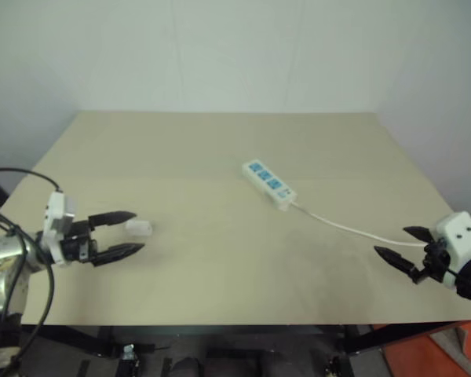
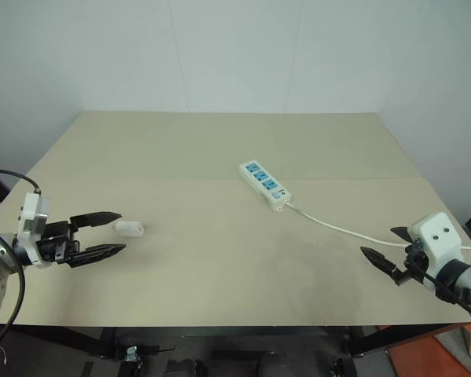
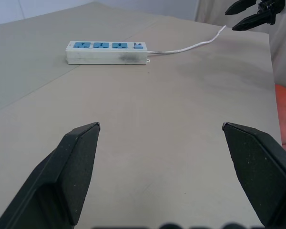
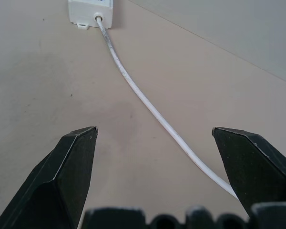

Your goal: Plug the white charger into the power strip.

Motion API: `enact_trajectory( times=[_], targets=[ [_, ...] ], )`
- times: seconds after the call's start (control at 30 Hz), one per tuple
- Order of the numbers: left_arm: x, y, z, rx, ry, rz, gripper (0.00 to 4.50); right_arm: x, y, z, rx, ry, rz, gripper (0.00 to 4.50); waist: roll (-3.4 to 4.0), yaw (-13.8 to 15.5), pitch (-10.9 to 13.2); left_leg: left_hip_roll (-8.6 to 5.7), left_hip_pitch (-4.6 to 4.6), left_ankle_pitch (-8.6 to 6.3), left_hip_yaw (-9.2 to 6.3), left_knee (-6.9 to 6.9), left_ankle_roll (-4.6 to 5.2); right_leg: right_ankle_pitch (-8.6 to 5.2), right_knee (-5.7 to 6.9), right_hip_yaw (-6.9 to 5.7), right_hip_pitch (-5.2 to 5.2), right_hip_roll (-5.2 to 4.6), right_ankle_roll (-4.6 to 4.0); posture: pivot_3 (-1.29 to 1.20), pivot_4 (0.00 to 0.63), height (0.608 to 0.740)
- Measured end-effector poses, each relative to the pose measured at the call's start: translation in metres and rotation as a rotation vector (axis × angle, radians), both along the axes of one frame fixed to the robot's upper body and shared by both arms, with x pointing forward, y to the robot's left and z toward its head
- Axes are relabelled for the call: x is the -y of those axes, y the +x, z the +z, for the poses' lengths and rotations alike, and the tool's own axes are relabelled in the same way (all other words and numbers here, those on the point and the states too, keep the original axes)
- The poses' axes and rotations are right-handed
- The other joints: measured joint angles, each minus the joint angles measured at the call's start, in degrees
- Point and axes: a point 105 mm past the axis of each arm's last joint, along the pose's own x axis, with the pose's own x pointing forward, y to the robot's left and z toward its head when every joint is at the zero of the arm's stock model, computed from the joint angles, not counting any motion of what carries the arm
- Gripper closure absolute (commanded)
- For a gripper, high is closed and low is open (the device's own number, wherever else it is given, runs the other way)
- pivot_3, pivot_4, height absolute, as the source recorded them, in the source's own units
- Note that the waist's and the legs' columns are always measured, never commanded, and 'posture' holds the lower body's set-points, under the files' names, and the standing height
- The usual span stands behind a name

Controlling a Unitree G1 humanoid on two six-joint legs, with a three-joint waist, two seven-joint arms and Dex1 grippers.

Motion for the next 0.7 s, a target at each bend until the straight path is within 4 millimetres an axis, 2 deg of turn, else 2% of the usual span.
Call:
enact_trajectory(
  times=[0.53,0.6,0.7],
  targets=[
    [0.003,-0.002,-0.001,-0.01,0.004,0.001,0.02,0.0,0.0,0.0,0.0,0.001,0.002,0.0,0.0,0.0,0.0,0.0,0.0,0.0,0.0,0.0,0.0,0.0,0.0,0.0,0.0,0.0,0.0,0.0,0.15,0.74],
    [0.003,-0.002,-0.001,-0.01,0.004,0.001,0.02,-0.003,0.003,0.001,0.005,0.004,0.01,0.0,0.0,-0.1,0.0,0.0,0.01,0.0,0.0,0.0,0.0,0.0,0.0,0.0,0.0,0.0,0.0,0.0,0.15,0.74],
    [0.005,-0.001,0.0,-0.009,0.002,-0.002,0.02,-0.01,0.02,0.0,0.007,0.017,0.033,0.0,0.0,-0.5,0.0,0.01,0.1,0.0,0.03,0.04,0.0,0.08,0.0,0.02,0.04,0.0,0.0,0.0,0.15,0.74]
  ],
)
